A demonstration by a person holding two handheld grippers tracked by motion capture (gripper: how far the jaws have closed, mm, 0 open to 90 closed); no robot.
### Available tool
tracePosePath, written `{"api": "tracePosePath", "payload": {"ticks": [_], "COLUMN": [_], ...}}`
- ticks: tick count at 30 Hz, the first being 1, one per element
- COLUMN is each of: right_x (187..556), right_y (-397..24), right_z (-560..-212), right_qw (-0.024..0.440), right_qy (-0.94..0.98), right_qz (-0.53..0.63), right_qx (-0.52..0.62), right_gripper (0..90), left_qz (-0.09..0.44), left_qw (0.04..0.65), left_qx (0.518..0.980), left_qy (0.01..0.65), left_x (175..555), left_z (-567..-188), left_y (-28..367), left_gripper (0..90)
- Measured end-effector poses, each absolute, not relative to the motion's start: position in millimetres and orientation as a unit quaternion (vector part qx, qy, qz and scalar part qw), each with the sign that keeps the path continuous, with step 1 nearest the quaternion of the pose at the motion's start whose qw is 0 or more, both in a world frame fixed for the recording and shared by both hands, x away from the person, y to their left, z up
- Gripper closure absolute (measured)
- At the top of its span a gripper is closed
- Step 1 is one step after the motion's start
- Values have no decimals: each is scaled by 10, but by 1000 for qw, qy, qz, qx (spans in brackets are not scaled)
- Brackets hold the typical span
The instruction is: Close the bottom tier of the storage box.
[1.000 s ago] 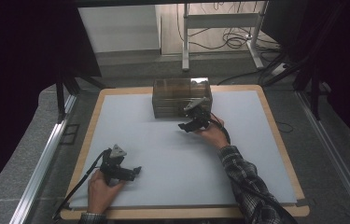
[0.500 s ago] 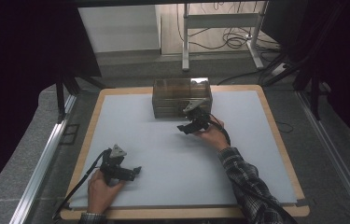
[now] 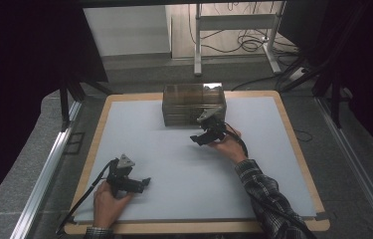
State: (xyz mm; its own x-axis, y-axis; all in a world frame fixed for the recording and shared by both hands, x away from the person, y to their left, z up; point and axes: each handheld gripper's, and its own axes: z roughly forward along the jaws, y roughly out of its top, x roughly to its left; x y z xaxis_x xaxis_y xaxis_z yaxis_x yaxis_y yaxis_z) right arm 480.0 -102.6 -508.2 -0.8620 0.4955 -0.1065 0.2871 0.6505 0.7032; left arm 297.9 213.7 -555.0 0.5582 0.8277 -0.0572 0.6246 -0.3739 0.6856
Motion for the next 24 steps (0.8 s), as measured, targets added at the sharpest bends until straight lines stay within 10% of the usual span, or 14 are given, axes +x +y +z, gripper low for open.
{"api": "tracePosePath", "payload": {"ticks": [24], "right_x": [4714], "right_y": [-1104], "right_z": [-5061], "right_qw": [138], "right_qy": [895], "right_qz": [358], "right_qx": [227], "right_gripper": [161], "left_qz": [150], "left_qw": [338], "left_qx": [815], "left_qy": [445], "left_x": [2979], "left_z": [-5550], "left_y": [2137], "left_gripper": [0]}}
